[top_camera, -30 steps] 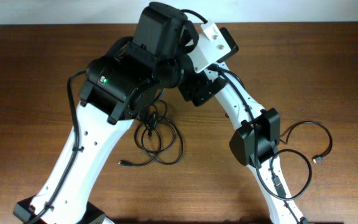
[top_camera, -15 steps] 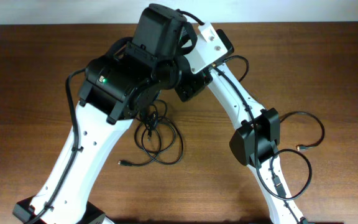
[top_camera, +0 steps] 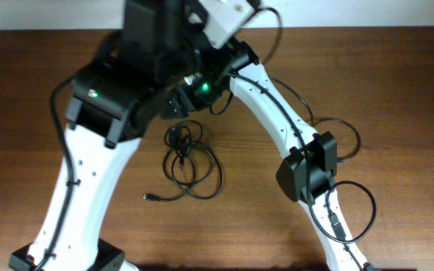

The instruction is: Untangle cables

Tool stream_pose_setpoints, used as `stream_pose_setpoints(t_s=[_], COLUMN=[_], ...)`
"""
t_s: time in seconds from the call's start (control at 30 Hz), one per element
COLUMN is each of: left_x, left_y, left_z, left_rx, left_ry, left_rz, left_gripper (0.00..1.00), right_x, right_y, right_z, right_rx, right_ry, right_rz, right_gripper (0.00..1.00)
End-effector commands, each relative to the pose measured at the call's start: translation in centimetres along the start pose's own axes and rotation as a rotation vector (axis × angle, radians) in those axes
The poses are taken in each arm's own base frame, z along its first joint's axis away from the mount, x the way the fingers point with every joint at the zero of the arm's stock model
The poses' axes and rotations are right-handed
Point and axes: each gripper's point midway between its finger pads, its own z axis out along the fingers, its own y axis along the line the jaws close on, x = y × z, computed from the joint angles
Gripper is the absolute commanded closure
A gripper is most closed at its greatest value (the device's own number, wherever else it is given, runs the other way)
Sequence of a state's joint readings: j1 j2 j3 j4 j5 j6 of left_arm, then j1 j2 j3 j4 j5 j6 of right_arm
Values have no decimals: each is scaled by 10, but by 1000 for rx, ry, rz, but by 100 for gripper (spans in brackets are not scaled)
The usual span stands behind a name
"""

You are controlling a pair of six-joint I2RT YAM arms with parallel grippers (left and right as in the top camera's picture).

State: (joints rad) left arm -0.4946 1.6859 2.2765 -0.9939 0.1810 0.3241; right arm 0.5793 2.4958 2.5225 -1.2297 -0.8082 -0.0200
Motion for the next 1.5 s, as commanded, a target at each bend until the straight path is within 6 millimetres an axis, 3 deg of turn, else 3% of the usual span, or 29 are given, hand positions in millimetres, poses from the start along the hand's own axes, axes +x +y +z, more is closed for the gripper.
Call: stream_pose_setpoints(t_s=[0.0,0.07,0.13,0.2,0.3,0.37,0.53,0.63,0.7,0.8,0.87,0.93,1.0,1.03,1.13,1.23,1.27,1.3,1.33,1.37,1.43,1.47], left_x=[3,10,20,33,45,57,66,88,106,119,124,119,93,71,29,3,6,8,6,5,1,1], left_y=[33,50,57,64,91,114,132,123,139,110,92,68,51,41,40,22,20,16,13,13,14,14], left_z=[-8,-7,3,21,18,8,0,-2,-12,-9,-10,-10,-12,-19,-50,-73,-74,-76,-76,-77,-77,-77], left_rx=[-59,-94,-99,-105,-171,-209,-235,-216,-317,-192,-137,-95,-23,39,41,145,145,159,181,182,184,183], left_ry=[-13,0,27,65,82,92,101,193,264,325,356,365,281,215,87,27,39,52,50,46,29,27], left_rz=[-77,-93,-106,-118,-183,-235,-262,-295,-303,-341,-395,-506,-597,-648,-810,-855,-861,-867,-867,-864,-855,-854], left_gripper=[99,99,98,100,100,100,100,100,100,100,100,100,100,100,100,100,100,100,100,100,91,100], right_x=[6,6,3,-3,-8,-6,-1,-9,-12,-20,-15,-6,0,1,9,5,1,-2,-1,0,0,3], right_y=[4,9,31,50,71,78,66,44,32,26,40,41,52,51,66,66,64,58,54,47,31,17], right_z=[13,13,6,-11,-49,-76,-85,-102,-134,-181,-209,-230,-235,-236,-233,-236,-241,-248,-254,-260,-280,-298], right_rx=[-1,-4,-11,1,28,42,112,175,204,254,235,274,232,238,172,180,198,216,225,235,282,309], right_ry=[28,30,17,-16,-70,-92,-77,-113,-166,-261,-291,-283,-291,-284,-281,-299,-315,-331,-339,-346,-370,-395], right_rz=[-58,-94,-198,-241,-277,-273,-269,-250,-217,-239,-443,-582,-672,-708,-897,-936,-950,-952,-939,-898,-875,-831], right_gripper=[21,21,7,7,6,6,6,5,5,4,4,4,4,4,4,4,13,35,89,96,96,96])
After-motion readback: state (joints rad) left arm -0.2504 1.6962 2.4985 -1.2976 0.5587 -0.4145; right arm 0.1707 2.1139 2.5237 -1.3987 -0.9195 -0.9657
